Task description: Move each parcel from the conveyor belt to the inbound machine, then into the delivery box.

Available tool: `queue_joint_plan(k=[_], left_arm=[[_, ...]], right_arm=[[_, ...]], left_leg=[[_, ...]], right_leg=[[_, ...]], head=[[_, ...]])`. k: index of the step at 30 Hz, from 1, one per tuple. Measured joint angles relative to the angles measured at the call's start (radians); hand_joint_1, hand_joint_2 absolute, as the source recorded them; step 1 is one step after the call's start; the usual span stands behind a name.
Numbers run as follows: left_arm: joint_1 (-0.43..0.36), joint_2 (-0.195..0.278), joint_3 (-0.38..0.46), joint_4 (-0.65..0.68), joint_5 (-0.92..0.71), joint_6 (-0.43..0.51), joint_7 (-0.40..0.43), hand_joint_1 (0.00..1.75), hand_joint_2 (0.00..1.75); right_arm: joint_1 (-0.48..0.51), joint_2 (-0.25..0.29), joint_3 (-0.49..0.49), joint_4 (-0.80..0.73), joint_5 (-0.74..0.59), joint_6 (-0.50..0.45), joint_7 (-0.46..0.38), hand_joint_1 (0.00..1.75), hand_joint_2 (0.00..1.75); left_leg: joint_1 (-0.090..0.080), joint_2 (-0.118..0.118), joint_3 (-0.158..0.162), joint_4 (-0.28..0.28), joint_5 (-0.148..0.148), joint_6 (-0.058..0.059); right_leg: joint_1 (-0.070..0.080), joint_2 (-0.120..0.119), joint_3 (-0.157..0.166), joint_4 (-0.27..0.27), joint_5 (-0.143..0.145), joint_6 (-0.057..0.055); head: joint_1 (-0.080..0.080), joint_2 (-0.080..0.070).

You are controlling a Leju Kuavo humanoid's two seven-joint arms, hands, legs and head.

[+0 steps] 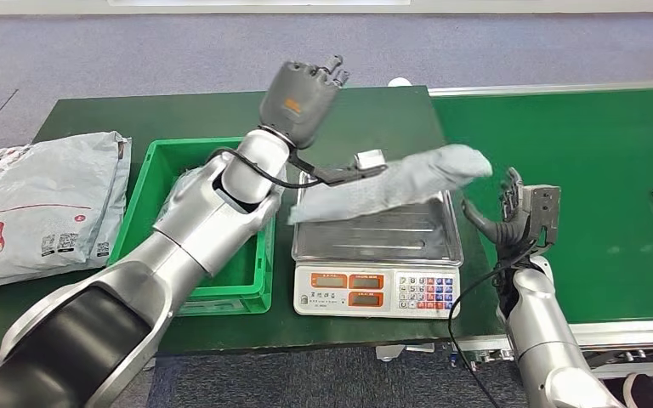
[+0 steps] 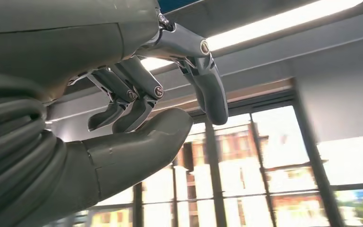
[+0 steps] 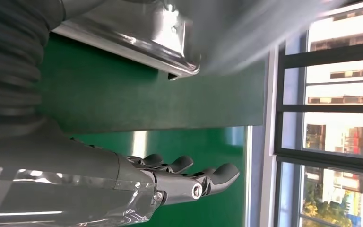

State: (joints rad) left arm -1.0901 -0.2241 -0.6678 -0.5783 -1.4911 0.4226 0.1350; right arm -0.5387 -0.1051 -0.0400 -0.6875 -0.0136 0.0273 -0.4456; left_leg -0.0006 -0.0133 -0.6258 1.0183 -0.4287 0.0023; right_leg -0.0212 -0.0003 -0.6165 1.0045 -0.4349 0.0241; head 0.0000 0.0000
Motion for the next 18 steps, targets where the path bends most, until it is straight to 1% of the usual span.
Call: queue_joint_plan(k=[4, 8, 11, 14, 18], left_arm=[[-0.012, 0.047, 0.039, -0.009, -0.020, -0.013, 0.055, 1.75, 1.75], [-0.021, 0.102, 0.067, -0.032, -0.025, -0.064, 0.125, 1.75, 1.75], [-0.023, 0.141, 0.072, -0.039, -0.025, -0.082, 0.144, 1.75, 1.75], [-0.023, 0.159, 0.074, -0.045, -0.025, -0.082, 0.146, 1.75, 1.75], [-0.023, 0.170, 0.075, -0.050, -0.026, -0.084, 0.148, 1.75, 1.75]], right_arm=[[0.012, -0.004, -0.026, -0.014, 0.006, -0.002, 0.003, 0.00, 1.75], [0.039, -0.003, -0.062, -0.050, 0.031, -0.003, 0.010, 0.00, 1.75], [0.054, -0.003, -0.079, -0.069, 0.038, -0.001, 0.012, 0.00, 1.75], [0.059, -0.003, -0.087, -0.080, 0.040, 0.000, 0.014, 0.00, 1.75], [0.063, -0.003, -0.093, -0.087, 0.041, 0.000, 0.014, 0.00, 1.75]], left_leg=[[0.000, 0.000, 0.000, 0.000, 0.000, 0.000], [0.000, 0.000, 0.000, 0.000, 0.000, 0.000], [0.000, -0.001, 0.000, 0.000, 0.000, 0.000], [0.000, -0.001, 0.000, 0.000, 0.000, 0.000], [0.000, -0.001, 0.000, 0.000, 0.000, 0.000]], right_leg=[[0.000, 0.000, 0.000, 0.000, 0.000, 0.000], [0.000, 0.000, 0.000, 0.000, 0.000, 0.000], [0.000, -0.001, 0.000, 0.000, 0.000, 0.000], [0.000, -0.001, 0.000, 0.000, 0.000, 0.000], [0.000, -0.001, 0.000, 0.000, 0.000, 0.000]], head=[[0.000, 0.000], [0.000, 0.000], [0.000, 0.000], [0.000, 0.000], [0.000, 0.000]])
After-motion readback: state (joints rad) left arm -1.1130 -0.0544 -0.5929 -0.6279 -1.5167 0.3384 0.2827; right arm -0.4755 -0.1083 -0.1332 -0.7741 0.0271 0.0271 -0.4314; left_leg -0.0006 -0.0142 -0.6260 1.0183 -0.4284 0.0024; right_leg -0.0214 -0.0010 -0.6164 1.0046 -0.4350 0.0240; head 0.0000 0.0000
